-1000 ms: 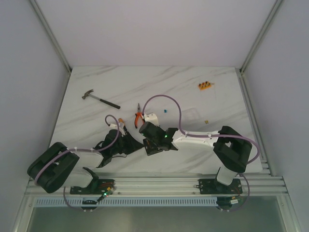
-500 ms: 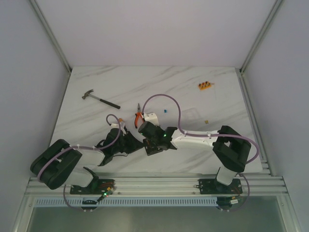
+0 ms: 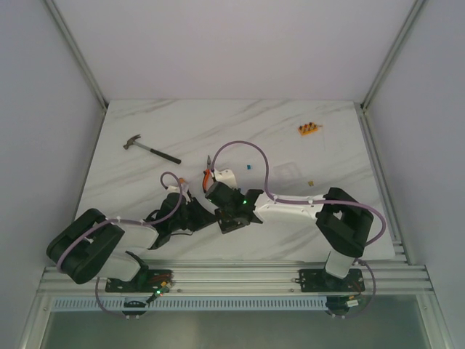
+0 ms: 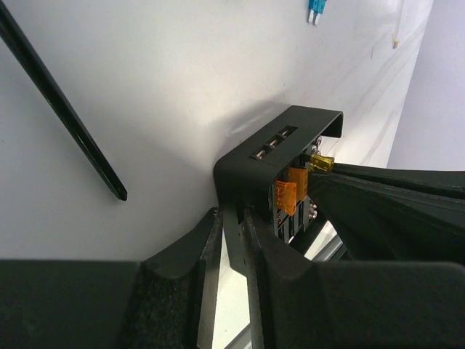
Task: Snap on the fuse box
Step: Install the fuse at the fuse box base.
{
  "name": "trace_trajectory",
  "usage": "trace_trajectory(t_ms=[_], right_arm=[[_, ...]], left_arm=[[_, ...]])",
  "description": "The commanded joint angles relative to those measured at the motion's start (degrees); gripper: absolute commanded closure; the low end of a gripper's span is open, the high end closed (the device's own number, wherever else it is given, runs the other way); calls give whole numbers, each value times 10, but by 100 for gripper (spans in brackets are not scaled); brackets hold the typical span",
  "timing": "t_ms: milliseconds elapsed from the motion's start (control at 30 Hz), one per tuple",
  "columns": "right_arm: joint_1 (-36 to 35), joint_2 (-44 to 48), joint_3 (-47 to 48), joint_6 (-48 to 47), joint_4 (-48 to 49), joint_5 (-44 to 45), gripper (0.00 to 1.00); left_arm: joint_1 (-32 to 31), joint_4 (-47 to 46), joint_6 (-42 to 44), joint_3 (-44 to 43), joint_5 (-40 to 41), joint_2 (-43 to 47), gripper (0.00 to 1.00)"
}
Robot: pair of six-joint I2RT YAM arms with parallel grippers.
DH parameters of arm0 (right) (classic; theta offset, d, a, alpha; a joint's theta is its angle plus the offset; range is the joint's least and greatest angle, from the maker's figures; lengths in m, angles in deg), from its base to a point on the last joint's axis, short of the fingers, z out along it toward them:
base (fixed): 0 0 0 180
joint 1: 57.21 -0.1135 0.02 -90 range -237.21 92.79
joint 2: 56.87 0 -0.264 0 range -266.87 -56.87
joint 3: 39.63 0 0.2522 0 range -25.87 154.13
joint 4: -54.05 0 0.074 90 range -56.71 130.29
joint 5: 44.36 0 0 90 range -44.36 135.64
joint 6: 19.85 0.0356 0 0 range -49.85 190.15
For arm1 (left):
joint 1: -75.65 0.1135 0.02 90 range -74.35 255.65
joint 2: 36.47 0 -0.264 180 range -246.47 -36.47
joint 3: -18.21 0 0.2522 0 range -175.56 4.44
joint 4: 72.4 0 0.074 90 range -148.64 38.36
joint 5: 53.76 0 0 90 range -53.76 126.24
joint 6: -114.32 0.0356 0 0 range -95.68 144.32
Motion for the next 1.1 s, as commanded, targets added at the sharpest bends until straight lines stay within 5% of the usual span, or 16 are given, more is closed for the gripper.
trace_trajectory(t_ms=[0, 1067], right_arm=[[-4, -19, 12, 13, -20, -7, 100], [7, 10, 2, -47, -37, -22, 100]], left_arm=[[-4, 20, -6, -4, -1, -7, 72], [-4, 46, -9, -9, 7, -26, 78]])
